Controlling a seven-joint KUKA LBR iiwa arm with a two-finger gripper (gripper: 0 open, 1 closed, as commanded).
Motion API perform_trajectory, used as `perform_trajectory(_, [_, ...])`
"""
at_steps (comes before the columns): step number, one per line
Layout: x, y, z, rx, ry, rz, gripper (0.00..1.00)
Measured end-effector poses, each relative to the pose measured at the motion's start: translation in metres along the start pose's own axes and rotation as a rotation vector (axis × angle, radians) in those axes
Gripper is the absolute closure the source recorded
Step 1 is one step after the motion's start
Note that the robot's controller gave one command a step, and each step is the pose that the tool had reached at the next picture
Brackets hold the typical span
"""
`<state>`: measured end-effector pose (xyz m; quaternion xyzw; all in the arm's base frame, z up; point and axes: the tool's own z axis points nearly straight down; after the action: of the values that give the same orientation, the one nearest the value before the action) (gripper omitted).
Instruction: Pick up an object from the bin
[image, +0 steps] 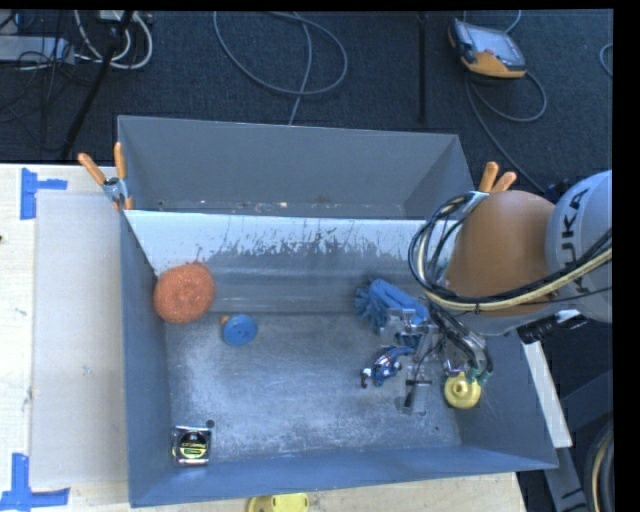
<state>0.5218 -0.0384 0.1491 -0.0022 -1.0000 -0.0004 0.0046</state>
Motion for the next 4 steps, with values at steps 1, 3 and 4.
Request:
perform_trajectory(1, [-0.002, 0.0, -0.004, 0.0, -0.007, -0.001, 0.0])
perform_trajectory(3, [-0.03, -0.011, 0.046, 0.0, -0.008, 0.114, 1.0])
perform_trajectory(4, [-0.045, -0.013, 0.001, -0.001, -0.002, 0.12, 1.0])
